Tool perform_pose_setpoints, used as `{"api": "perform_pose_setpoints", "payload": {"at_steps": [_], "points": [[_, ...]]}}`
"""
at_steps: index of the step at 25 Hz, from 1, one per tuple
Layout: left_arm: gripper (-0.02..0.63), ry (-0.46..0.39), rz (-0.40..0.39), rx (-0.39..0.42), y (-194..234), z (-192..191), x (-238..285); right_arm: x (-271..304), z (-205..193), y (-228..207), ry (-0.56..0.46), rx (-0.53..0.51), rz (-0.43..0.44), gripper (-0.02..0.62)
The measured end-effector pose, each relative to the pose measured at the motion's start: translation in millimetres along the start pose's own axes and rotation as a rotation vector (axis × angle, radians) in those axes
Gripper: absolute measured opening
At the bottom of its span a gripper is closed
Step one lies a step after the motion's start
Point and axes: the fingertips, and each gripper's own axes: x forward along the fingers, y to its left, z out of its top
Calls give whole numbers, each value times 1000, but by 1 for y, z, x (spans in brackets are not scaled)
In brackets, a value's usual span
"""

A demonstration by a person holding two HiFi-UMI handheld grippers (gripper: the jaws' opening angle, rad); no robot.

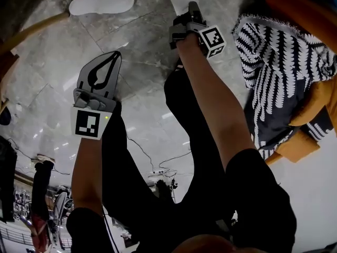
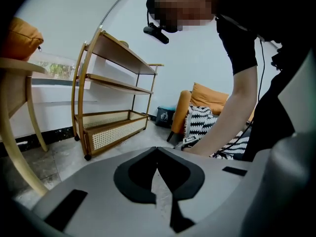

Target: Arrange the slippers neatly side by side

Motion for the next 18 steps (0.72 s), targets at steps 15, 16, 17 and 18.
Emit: {"api": "perform_pose_setpoints", "payload": {"at_steps": [15,16,17,18], "points": [[15,50,-99,15,-20,-25,15,41,-4,-51,29,42,-23,32],[15,51,-104,18,-20,-26,17,43,-5,-54,33,39,-27,32],[15,52,-108,18,-20,-27,18,44,-7,-57,37,34,-32,32],[15,54,-108,15,-19,-28,19,44,-7,-59,40,26,-39,33]]}}
